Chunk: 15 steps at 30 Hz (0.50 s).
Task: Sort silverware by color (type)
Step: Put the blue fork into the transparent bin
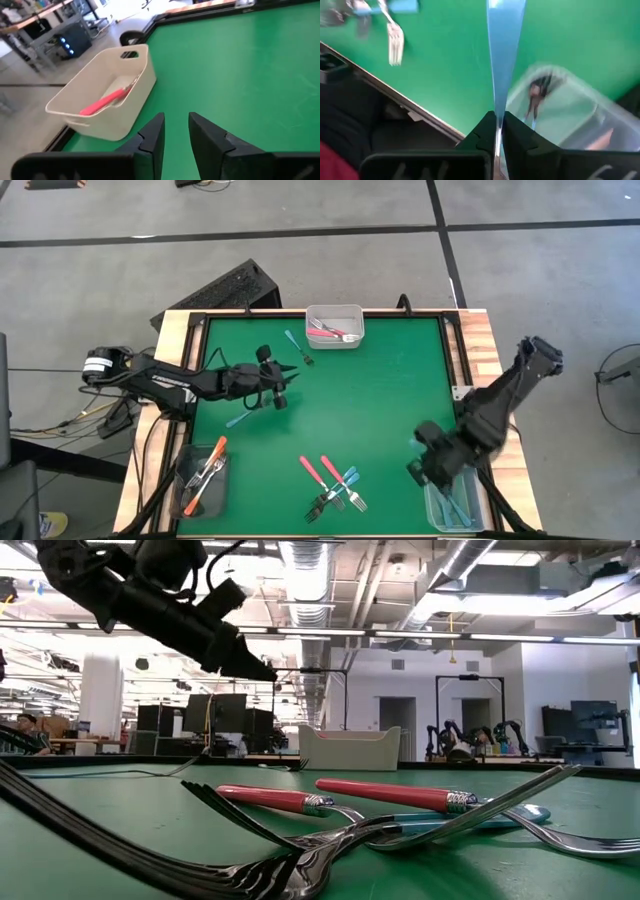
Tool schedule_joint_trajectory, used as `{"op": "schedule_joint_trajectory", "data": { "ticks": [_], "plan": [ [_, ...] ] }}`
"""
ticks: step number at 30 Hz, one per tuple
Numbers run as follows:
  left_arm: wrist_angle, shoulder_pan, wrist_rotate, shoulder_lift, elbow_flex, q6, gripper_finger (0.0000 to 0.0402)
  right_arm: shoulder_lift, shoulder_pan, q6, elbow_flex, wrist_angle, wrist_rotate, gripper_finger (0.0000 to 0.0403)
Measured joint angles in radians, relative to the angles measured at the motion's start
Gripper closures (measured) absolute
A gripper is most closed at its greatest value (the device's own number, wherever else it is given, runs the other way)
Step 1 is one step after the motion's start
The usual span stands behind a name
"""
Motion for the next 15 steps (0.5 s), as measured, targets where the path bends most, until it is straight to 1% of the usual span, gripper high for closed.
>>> {"op": "schedule_joint_trajectory", "data": {
  "ticks": [4,7,11,15],
  "plan": [
    [-0.022,0.03,0.002,0.0,0.0,-0.024,0.0336,0.047,0.112,0.209,0.0,-0.005,0.0,0.0336],
    [-0.025,0.05,0.011,0.0,0.0,-0.011,0.034,0.079,0.157,0.306,0.0,-0.016,-0.002,0.0318],
    [-0.025,0.069,0.056,0.0,0.0,-0.026,0.0341,0.108,0.172,0.341,0.0,-0.027,-0.02,0.0286],
    [-0.026,0.071,0.063,0.0,0.0,-0.037,0.0341,0.1,0.134,0.275,0.0,-0.076,0.0,0.0251]
  ]
}}
